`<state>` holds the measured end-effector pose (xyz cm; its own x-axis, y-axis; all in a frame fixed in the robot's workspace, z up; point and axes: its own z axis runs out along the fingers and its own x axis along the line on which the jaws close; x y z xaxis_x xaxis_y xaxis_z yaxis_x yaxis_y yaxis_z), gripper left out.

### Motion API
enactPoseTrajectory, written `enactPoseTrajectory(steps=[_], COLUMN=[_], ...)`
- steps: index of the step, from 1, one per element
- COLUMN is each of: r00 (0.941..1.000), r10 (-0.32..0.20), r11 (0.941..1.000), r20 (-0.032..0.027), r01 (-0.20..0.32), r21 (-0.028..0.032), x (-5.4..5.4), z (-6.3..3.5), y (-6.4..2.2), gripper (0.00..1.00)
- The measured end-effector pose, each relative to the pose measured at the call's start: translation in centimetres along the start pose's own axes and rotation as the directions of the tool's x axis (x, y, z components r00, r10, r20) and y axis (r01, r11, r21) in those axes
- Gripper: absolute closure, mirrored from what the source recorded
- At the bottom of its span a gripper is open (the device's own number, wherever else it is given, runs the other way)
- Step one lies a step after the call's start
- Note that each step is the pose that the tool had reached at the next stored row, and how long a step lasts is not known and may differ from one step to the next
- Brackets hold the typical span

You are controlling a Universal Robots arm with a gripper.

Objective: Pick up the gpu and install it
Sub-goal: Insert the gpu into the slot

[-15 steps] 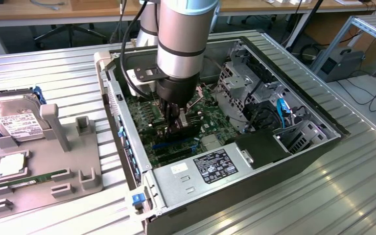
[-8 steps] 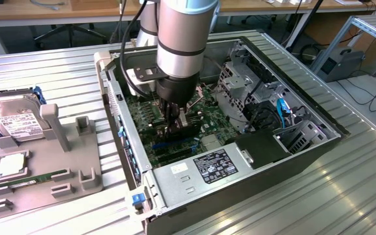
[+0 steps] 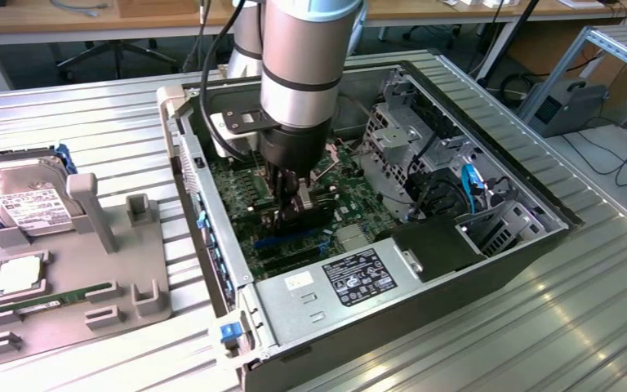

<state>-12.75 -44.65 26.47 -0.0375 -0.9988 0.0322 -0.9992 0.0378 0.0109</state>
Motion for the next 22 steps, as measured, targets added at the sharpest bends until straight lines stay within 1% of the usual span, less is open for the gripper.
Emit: enactPoseTrajectory(steps=[8, 22], r00=[0.9999, 0.9999], r10=[-0.010, -0.011], r11=[0.9999, 0.9999], r20=[-0.0001, -0.0002], r01=[0.010, 0.011], r21=[0.0003, 0.0003], x=[0.00, 0.01], z=[0.02, 0.33], y=[0.00, 0.00], gripper=[0.73, 0.73])
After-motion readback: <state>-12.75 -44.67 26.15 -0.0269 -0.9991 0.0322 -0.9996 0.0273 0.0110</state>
